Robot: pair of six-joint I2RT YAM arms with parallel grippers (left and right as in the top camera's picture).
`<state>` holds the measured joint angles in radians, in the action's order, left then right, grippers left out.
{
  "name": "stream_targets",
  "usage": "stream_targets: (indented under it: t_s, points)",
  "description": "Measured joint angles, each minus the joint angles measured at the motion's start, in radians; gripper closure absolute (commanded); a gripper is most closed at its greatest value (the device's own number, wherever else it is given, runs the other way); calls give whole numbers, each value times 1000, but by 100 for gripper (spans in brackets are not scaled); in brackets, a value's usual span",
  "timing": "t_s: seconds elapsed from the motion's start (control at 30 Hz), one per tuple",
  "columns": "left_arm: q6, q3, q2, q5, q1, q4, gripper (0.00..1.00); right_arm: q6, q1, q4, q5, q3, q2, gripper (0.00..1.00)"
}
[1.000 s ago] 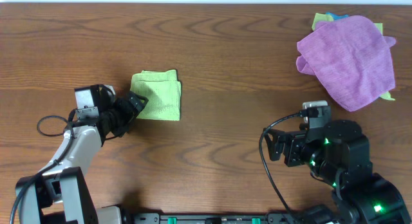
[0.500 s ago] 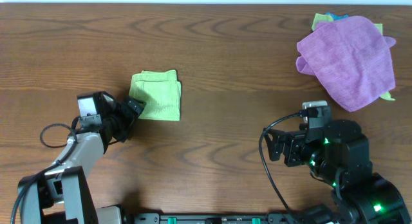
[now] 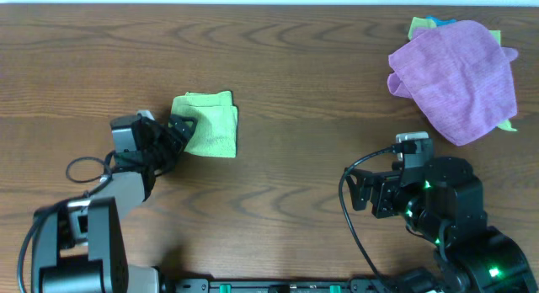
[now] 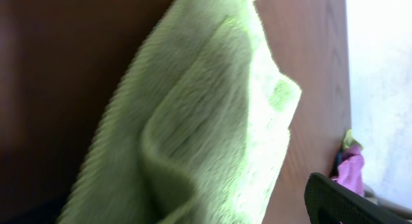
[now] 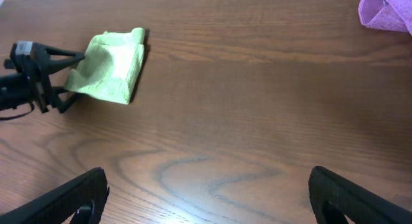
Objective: Fold the cloth
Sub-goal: 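Grasp the folded green towel's lower left corner with the left gripper, then lift and drag the green towel to the upper left table area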
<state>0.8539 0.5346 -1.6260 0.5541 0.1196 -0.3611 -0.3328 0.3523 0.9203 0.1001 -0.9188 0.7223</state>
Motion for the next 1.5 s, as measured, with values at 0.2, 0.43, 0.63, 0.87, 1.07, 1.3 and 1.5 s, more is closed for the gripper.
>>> stream_targets:
  t_s: [0.2, 0.43, 0.63, 0.87, 1.07, 1.3, 1.5]
  points:
    - [15, 9, -66, 20, -5, -111, 19, 0, 0, 0, 0, 0, 0, 1]
    - [9, -8, -117, -6, -4, -162, 72, 0, 0, 0, 0, 0, 0, 1]
    - [-2, -19, -130, -16, -7, -156, 94, 0, 0, 0, 0, 0, 0, 1]
    - [-24, -9, -141, 14, -10, -167, 94, 0, 0, 0, 0, 0, 0, 1]
    - [-23, 152, -173, 97, -10, -55, 94, 0, 0, 0, 0, 0, 0, 1]
    - [-20, 489, -173, 118, -8, 178, 94, 0, 0, 0, 0, 0, 0, 1]
    - [-20, 664, -173, 65, 16, 251, 94, 0, 0, 0, 0, 0, 0, 1]
